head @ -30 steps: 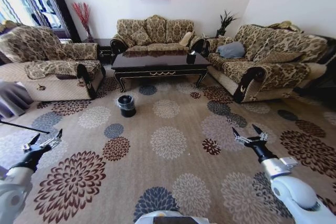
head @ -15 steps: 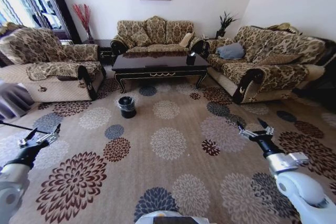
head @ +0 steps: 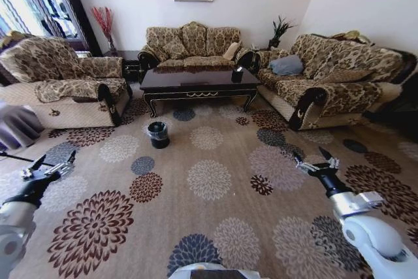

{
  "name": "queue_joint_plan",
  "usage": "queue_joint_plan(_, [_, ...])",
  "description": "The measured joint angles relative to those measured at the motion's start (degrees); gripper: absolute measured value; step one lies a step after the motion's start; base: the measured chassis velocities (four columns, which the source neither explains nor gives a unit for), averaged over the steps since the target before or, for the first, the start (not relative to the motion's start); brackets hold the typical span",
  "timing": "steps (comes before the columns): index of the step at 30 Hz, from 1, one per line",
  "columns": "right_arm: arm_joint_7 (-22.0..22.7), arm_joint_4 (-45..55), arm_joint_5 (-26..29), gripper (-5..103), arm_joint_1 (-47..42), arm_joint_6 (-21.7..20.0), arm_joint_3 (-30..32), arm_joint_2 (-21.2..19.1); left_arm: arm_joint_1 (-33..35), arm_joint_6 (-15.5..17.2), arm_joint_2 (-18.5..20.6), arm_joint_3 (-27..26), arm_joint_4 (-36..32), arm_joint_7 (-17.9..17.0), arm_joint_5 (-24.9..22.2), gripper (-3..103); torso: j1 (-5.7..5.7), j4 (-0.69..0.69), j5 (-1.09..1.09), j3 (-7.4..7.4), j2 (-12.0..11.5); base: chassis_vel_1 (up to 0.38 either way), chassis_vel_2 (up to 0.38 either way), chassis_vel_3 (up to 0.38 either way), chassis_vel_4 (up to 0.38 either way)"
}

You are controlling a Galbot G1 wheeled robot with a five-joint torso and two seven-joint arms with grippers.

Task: Move to the front of the table and pick up the trash from the floor, then place it into the trash bin.

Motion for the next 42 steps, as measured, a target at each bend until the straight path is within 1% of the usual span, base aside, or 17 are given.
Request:
queue_joint_plan(4, [0.0, 1.6, -0.7, 100, -0.4, 0.0, -0.6, 0.4, 0.7, 0.1, -0.7, 0.6, -2.1, -0.2, 0.5, 100, 0.28, 0.01, 0.01, 0.33, 0.6, 0.000, 0.000, 0.000, 0.000])
queue_joint_plan(8, [-0.1, 3.6, -1.1, 100, -1.0, 0.0, -0.9, 0.7, 2.1, 0.2, -1.8, 1.6, -6.4, -0.1, 1.5, 100, 0.90, 0.00, 0.01, 1.16, 2.1, 0.000, 0.000, 0.000, 0.000])
queue_joint_plan(11, [-0.2, 3.9, -1.1, 100, -1.1, 0.0, -0.9, 0.7, 2.4, 0.2, -1.8, 1.7, -7.2, -0.1, 1.5, 100, 1.22, 0.00, 0.02, 1.55, 2.8, 0.000, 0.000, 0.000, 0.000])
queue_joint_plan(20, [-0.6, 3.9, -1.3, 100, -1.3, 0.1, -1.4, 0.7, 2.5, 0.3, -1.7, 1.9, -6.5, 0.1, 1.4, 100, 2.43, 0.00, 0.00, 3.07, 5.5, 0.000, 0.000, 0.000, 0.000])
queue_joint_plan(26, [-0.8, 3.9, -1.3, 100, -1.3, 0.2, -1.3, 0.7, 2.4, 0.3, -1.7, 1.9, -6.4, 0.2, 1.4, 100, 3.01, 0.00, 0.00, 3.83, 6.9, 0.000, 0.000, 0.000, 0.000])
queue_joint_plan(31, [-1.0, 3.5, -1.3, 100, -1.3, 0.3, -1.1, 0.6, 2.2, 0.3, -1.5, 1.8, -6.2, 0.3, 1.4, 100, 3.85, 0.00, 0.01, 4.90, 8.8, 0.000, 0.000, 0.000, 0.000])
queue_joint_plan(32, [-1.0, 3.5, -1.3, 100, -1.3, 0.3, -1.1, 0.6, 2.2, 0.3, -1.5, 1.8, -6.2, 0.3, 1.4, 100, 3.85, 0.00, 0.01, 4.90, 8.8, 0.000, 0.000, 0.000, 0.000])
queue_joint_plan(42, [-0.9, 2.7, -1.7, 100, -0.7, 0.5, -1.7, 0.6, 1.9, 0.3, -1.4, 2.2, -5.7, 0.0, 1.7, 100, 5.25, 0.00, 0.01, 6.55, 11.8, 0.000, 0.000, 0.000, 0.000])
